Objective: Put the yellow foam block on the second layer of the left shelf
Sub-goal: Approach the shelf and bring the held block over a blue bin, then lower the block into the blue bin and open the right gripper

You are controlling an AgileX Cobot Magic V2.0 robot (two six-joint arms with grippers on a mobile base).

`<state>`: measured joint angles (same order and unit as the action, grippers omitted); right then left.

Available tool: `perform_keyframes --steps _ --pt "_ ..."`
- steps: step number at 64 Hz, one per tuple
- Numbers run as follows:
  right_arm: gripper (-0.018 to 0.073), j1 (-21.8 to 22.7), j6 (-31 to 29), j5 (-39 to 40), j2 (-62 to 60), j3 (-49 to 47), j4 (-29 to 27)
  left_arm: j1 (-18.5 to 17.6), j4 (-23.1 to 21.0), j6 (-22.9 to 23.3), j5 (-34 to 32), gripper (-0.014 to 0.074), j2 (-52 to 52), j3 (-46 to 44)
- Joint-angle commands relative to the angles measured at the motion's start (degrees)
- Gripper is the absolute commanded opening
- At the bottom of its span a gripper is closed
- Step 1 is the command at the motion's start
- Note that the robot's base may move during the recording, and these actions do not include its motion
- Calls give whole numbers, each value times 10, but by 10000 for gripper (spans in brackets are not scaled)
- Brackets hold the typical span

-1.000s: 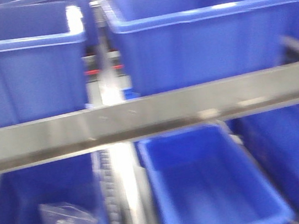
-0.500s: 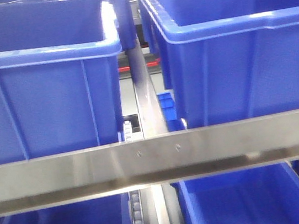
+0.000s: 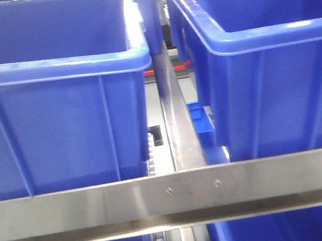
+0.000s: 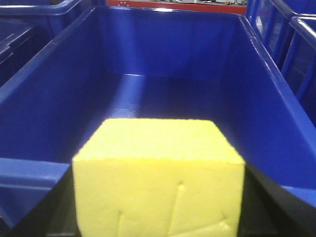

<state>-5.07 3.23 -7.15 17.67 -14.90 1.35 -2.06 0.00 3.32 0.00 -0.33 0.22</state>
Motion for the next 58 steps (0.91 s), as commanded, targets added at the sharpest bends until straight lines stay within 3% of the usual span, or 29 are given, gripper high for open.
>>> perform_keyframes --steps 1,42,58 --pt "482 2 -3 52 5 -17 4 -3 -3 2 -47 124 -10 15" --pt "482 2 10 67 6 -20 3 -3 -3 2 -47 124 -10 15" --pt "482 2 11 50 85 -90 3 -3 -3 2 -47 124 -10 15"
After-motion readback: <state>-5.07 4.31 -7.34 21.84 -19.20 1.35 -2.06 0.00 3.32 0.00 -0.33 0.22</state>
